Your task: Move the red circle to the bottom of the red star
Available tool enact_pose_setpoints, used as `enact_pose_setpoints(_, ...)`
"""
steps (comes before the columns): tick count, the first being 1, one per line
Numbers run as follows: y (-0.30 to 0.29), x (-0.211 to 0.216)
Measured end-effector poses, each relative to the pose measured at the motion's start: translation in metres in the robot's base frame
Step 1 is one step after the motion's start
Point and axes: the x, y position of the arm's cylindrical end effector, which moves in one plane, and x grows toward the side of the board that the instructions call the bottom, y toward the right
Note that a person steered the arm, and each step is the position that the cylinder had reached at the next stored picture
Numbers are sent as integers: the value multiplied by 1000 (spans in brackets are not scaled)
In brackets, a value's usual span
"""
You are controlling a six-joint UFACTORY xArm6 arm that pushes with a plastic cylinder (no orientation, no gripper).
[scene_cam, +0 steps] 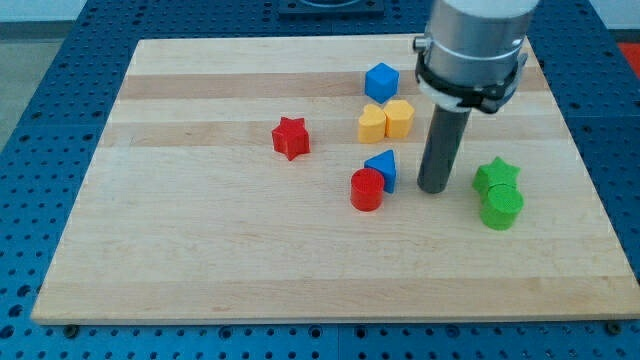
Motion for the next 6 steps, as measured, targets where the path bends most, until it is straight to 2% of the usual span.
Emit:
enact_pose_setpoints(4,-118,20)
enact_pose_setpoints(6,-145,1)
